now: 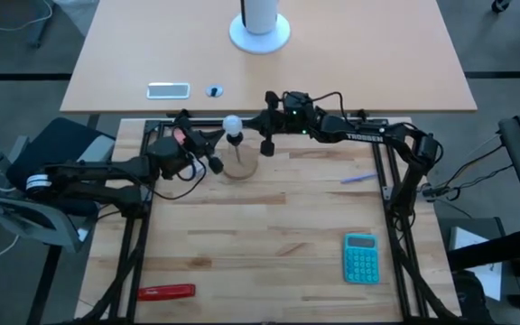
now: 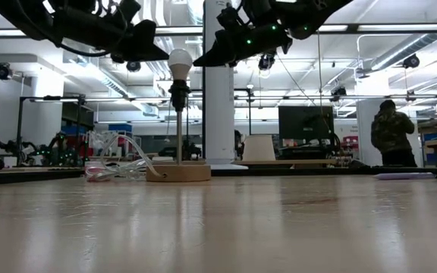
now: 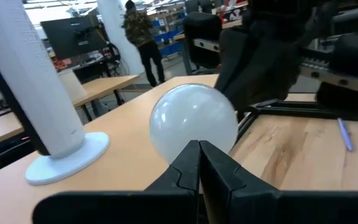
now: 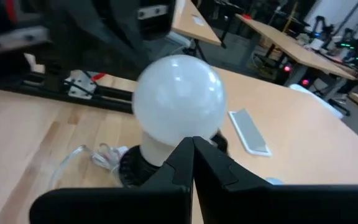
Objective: Screw lightbulb
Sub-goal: Insert the lightbulb into the wooden table lamp
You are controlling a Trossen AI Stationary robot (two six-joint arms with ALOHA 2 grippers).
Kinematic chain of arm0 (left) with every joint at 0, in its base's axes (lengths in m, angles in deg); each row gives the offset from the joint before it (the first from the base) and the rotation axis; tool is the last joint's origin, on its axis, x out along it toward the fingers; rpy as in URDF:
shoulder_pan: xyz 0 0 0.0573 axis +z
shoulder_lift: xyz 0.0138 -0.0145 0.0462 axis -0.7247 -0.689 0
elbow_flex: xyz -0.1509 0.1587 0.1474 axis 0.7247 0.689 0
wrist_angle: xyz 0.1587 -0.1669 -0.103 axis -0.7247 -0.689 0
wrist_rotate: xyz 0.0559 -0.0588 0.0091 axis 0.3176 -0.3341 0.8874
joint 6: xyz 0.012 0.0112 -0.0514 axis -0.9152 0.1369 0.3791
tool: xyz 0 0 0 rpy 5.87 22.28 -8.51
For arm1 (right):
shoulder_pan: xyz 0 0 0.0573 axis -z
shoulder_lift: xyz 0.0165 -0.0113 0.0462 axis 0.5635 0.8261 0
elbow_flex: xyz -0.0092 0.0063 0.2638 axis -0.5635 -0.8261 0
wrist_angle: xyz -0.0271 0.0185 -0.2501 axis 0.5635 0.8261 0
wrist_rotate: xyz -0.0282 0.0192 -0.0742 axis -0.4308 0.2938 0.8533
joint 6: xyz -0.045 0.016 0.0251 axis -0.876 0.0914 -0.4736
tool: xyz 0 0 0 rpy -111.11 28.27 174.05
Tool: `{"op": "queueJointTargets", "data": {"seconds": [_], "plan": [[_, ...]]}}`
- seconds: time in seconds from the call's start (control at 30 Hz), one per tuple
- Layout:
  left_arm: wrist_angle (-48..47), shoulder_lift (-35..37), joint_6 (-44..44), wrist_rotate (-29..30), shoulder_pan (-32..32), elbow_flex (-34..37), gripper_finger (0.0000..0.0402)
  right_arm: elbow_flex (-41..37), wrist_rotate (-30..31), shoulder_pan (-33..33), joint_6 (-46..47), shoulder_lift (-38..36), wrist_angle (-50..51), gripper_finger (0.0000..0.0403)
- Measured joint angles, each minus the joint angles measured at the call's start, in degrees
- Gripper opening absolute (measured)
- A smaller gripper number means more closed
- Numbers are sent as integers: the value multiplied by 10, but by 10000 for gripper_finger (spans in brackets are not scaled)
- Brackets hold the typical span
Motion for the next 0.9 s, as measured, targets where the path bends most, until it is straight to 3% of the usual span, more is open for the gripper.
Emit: {"op": "queueJointTargets", "data": {"seconds": [0.23,0.4,0.6,0.9], "plan": [[-3,-2,0,47,0,0,0,0,-38,-9,6,2,12,2],[-5,3,1,43,-3,0,0,0,-28,-8,8,2,32,2],[-9,7,4,40,-9,0,0,0,45,-7,-5,1,40,2],[-11,-5,-3,13,-4,0,0,0,23,2,-3,19,-20,2]]}}
